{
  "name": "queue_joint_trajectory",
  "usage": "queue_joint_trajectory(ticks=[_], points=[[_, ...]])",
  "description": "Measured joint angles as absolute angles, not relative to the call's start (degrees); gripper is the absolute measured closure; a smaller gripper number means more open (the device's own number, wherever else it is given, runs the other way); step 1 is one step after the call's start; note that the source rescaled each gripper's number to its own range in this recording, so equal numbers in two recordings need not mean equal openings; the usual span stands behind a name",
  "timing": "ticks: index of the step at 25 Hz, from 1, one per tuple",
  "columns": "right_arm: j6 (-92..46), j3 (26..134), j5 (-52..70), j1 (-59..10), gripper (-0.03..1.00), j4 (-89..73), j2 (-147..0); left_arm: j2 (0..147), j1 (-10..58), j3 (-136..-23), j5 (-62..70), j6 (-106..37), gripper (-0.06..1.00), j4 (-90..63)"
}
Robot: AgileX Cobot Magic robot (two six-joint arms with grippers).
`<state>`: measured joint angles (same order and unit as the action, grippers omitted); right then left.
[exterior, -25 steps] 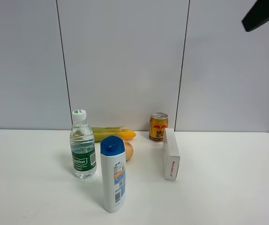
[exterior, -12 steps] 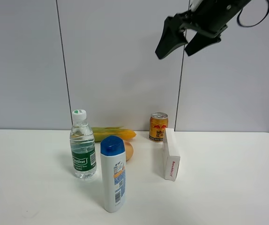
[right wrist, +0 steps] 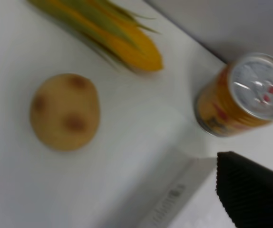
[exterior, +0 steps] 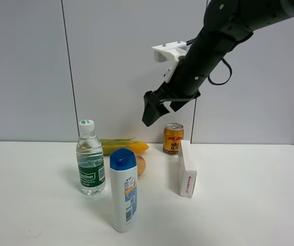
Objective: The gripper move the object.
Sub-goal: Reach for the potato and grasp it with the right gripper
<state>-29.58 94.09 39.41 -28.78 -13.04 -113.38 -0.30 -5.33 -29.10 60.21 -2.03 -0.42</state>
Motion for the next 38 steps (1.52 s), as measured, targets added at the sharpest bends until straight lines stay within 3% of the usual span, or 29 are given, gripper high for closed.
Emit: queue_joint_trajectory(ticks=[7, 14, 38], points=[[-25.3, 94.2, 33.0, -34.1, -0.03, -7.4, -116.9, -0.3, -5.3, -29.1, 60.2, -2.0, -0.06, -0.4], [-19.6, 94.3, 31.1, -34.2, -0.03, -3.5, -117.9, -0.3, -5.3, -29.1, 60.2, -2.0, -0.06, -0.4], [-18.6, 94.3, 29.8, -34.2, -0.03, -2.7, -120.5, -0.3, -5.3, -29.1, 60.2, -2.0, -0.06, -0.4]])
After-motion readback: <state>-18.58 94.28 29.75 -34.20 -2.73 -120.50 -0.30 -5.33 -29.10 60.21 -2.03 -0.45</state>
